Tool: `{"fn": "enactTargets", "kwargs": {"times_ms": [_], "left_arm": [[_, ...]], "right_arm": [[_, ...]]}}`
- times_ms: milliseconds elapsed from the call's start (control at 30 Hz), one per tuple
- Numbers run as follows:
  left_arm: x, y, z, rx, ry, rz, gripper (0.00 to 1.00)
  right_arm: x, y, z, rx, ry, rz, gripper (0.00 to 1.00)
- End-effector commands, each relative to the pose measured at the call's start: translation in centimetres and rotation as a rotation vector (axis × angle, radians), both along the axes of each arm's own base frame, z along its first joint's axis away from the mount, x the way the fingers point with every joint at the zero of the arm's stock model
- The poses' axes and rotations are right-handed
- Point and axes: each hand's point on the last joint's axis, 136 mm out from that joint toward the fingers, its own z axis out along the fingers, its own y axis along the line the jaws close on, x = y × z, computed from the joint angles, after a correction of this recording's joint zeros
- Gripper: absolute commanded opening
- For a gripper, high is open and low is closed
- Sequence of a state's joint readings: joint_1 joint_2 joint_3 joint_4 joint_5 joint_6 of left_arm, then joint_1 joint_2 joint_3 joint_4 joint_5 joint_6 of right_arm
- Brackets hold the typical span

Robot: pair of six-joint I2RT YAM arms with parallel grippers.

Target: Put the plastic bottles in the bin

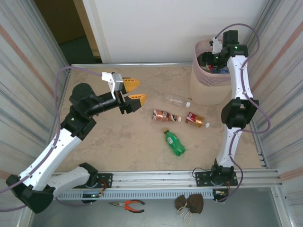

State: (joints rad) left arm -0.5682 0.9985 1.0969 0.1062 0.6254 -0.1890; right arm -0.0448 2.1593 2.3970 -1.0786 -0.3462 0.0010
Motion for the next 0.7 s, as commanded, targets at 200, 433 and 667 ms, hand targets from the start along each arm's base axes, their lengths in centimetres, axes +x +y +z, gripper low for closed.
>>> {"fn": "enactTargets", "kwargs": {"times_ms": [200,433,667], "left_arm": [[0.1,0.5,0.9,-0.033,-0.016,0.015,0.73],[0.0,0.5,0.8,-0.032,-0.017,0.016,0.73],[0.1,0.5,0.6,-0.029,-0.013,0.019,0.73]], "right_arm": [[-2.2,0.5,6.5,-0.016,-0.114,-0.034,0.79],[-3.0,1.1,8.6,0.006,-0.155,-0.033,0.72],[-4.4,2.5,9.9,0.035,-0.161,-0.015,0.58]]}}
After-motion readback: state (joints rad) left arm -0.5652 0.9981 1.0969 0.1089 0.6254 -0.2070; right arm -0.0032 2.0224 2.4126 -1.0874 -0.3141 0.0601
